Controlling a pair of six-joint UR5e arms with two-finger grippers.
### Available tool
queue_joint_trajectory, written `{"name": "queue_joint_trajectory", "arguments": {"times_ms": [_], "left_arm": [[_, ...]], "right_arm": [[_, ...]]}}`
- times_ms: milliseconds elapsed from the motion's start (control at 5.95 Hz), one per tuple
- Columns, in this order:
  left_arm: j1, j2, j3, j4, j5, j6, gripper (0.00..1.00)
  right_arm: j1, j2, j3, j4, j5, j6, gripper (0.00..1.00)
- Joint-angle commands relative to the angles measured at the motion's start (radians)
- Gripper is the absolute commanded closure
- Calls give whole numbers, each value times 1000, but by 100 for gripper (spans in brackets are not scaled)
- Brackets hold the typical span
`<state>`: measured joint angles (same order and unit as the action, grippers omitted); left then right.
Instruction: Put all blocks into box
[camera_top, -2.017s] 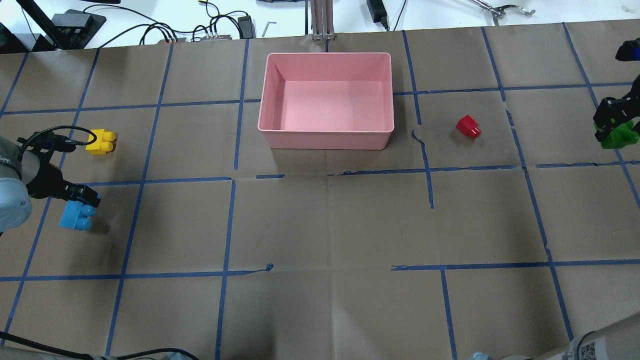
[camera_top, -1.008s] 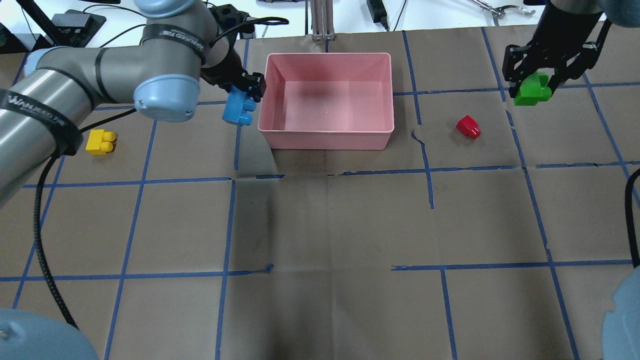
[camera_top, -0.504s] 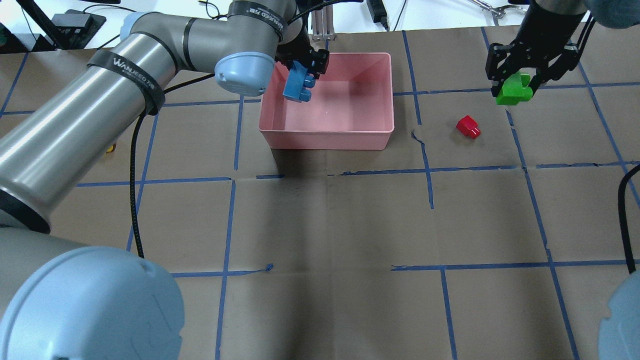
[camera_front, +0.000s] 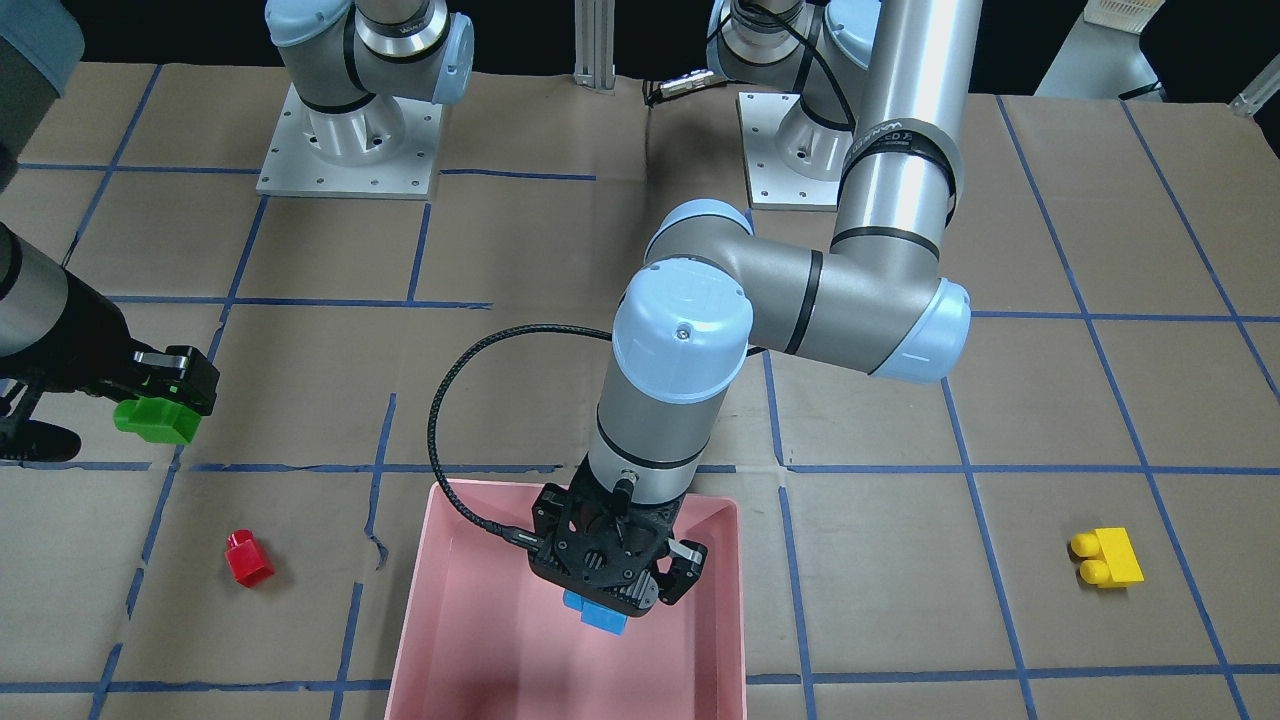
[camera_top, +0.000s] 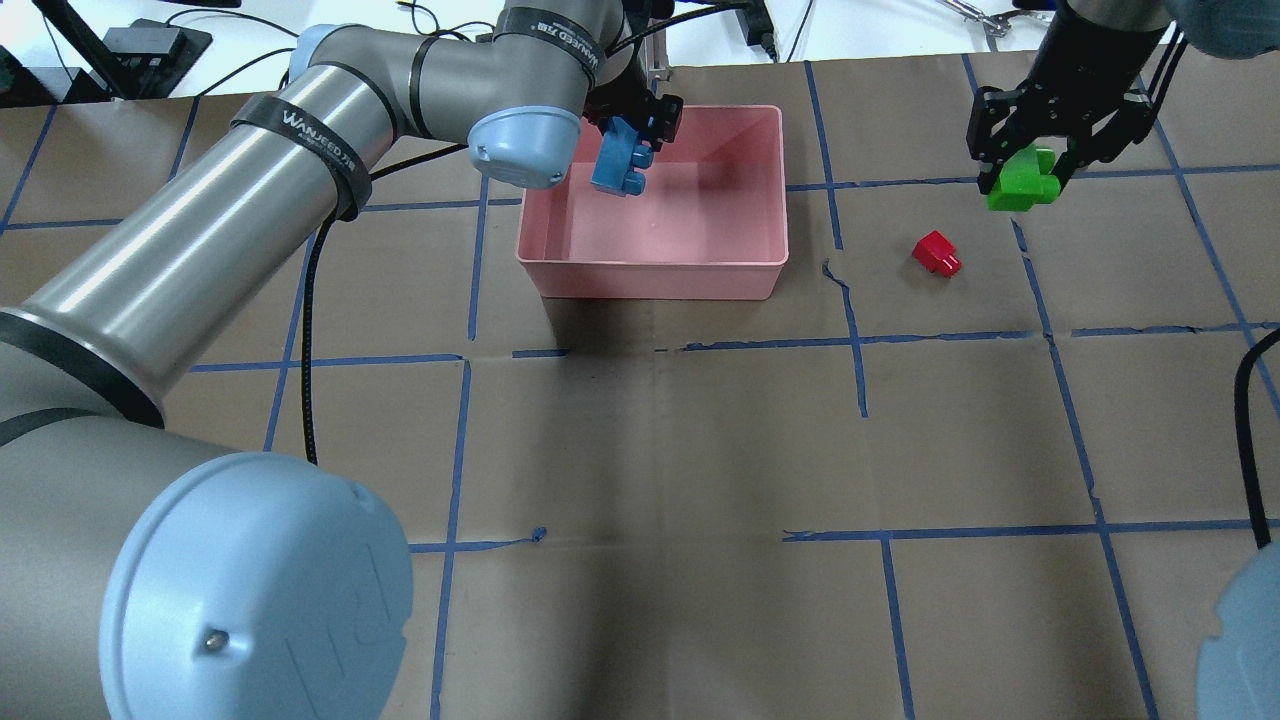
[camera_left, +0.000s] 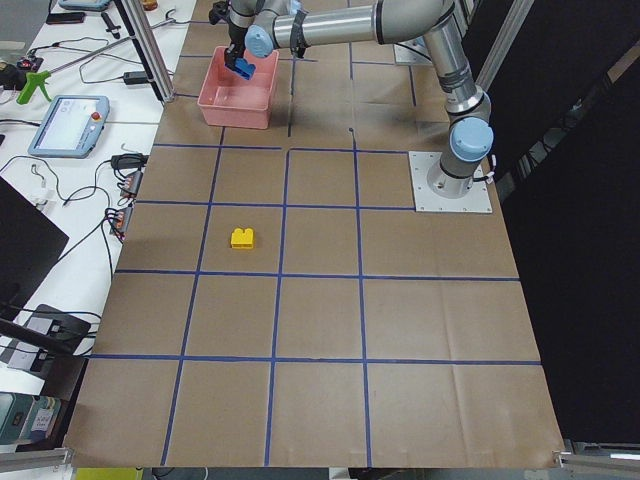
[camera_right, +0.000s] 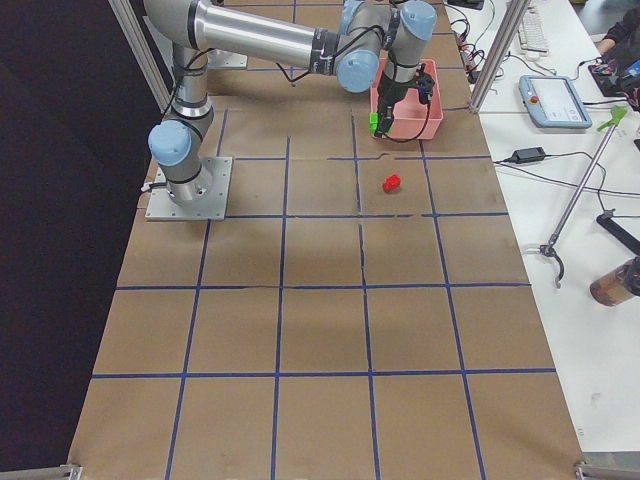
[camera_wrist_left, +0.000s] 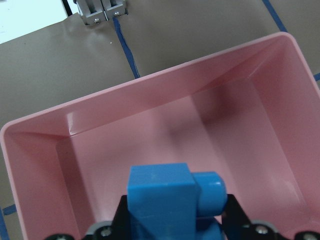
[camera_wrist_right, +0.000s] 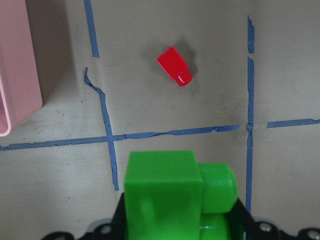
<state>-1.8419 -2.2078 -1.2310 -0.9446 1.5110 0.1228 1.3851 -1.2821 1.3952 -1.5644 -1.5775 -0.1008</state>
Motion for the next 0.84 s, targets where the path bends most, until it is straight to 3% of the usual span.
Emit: {"name": "queue_joint_trajectory", "arguments": {"times_ms": [0, 336, 672], "left_arm": [[-3, 2, -21, 0, 3, 0, 2], [50, 80, -133, -16, 29, 100, 1], [266, 269, -363, -14, 41, 258, 1]], "right_arm": [[2, 16, -2, -14, 1, 16, 56], [9, 43, -8, -72, 37, 42, 56], [151, 102, -33, -181, 33, 167, 55]]}}
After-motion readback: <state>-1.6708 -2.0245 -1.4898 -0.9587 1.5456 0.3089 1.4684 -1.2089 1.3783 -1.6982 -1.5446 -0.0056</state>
